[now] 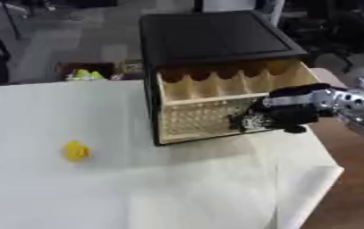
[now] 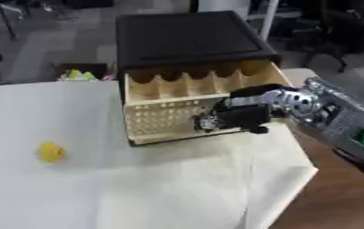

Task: Pick up objects from table and place into drawer.

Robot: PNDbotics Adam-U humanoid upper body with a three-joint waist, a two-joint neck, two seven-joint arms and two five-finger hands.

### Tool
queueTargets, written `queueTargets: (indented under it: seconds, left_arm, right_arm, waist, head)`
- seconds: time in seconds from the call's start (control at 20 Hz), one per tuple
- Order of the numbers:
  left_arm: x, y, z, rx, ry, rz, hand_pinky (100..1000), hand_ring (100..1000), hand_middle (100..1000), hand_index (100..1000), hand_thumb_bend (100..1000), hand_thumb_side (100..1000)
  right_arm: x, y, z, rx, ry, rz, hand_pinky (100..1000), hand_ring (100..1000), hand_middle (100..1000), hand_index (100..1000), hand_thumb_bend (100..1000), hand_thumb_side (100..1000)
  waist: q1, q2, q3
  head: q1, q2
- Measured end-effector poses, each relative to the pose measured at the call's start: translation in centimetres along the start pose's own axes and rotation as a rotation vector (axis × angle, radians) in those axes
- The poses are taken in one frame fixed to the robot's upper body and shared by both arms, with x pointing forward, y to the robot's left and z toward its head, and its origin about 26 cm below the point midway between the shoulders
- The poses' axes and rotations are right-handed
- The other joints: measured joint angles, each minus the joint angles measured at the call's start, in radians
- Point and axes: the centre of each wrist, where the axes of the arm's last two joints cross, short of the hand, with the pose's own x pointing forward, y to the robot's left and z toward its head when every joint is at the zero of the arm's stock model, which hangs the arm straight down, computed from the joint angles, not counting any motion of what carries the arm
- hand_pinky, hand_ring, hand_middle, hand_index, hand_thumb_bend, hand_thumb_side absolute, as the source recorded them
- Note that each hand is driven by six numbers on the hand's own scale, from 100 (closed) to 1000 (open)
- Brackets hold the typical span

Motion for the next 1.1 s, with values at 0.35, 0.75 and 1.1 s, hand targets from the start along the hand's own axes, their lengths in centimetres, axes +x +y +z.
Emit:
queueTargets:
  seconds: [0.35, 0.75, 1.1]
  left_arm:
    - [0.00, 0.00, 0.00, 0.000, 0.000, 0.000, 783, 895, 870, 911, 100, 1000]
    - [0.00, 0.00, 0.00, 0.000, 0.000, 0.000, 783, 895, 870, 911, 100, 1000]
    - [0.00, 0.01, 0.00, 0.000, 0.000, -0.001, 783, 896, 870, 911, 100, 1000]
  right_arm:
    - [0.07, 0.09, 0.26, 0.004, -0.001, 0.002, 100, 100, 100, 745, 162, 1000]
    - [-0.05, 0.36, 0.29, 0.016, -0.001, 0.000, 100, 100, 100, 743, 164, 1000]
    - [-0.09, 0.47, 0.37, 0.026, -0.006, 0.001, 100, 100, 100, 741, 167, 1000]
  waist:
    - [-0.006, -0.002, -0.004]
    - [-0.005, -0.006, -0.008]
    - [-0.005, -0.009, -0.011]
  head:
    - [-0.006, 0.000]
    - [-0.007, 0.000]
    - [-0.007, 0.000]
